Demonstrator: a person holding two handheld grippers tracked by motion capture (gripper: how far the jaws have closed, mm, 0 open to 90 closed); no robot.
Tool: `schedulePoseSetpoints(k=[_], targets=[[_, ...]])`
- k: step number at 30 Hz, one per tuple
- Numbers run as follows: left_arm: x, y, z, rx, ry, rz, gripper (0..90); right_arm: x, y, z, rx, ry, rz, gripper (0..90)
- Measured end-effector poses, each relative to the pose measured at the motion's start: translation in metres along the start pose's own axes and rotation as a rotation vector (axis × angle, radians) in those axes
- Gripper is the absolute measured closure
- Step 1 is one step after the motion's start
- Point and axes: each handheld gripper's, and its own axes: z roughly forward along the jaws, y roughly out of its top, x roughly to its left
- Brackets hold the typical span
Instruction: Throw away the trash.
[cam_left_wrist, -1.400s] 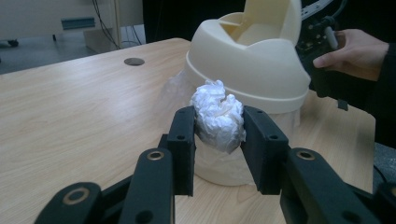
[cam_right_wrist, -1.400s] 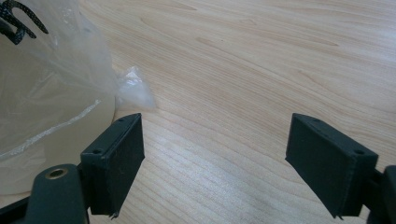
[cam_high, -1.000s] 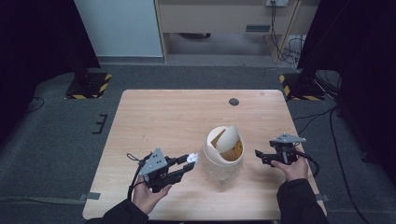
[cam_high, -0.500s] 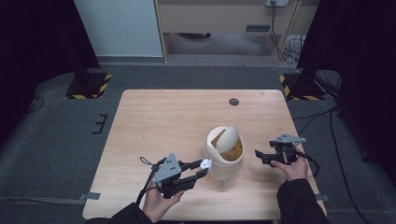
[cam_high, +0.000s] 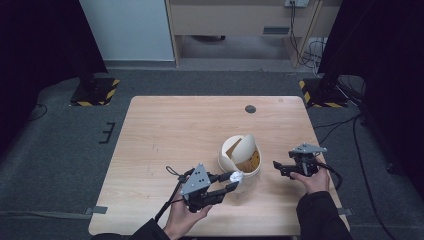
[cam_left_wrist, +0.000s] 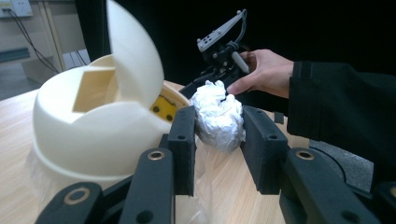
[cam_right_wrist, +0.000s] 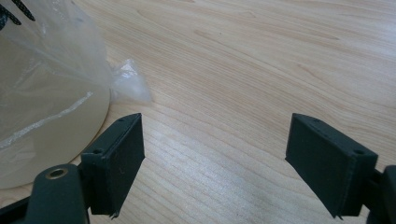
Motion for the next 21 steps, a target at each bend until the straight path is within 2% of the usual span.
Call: schedulePoseSetpoints(k=[6, 12, 21], targets=[[-0.005, 0.003, 0.013, 0.010, -0.012, 0.009, 65.6, 0.000, 0.000, 0.001, 0.003, 0.001, -0.006, 19.6], [-0.010, 0.010, 0.027, 0.007, -0.006, 0.014, 65.7, -0.001, 0.000, 0.000, 0.004, 0.002, -0.003, 19.6], [-0.014, 0.016, 0.047, 0.024, 0.038, 0.018, 65.8, -0.001, -0.001, 0.000, 0.002, 0.004, 0.000, 19.6]])
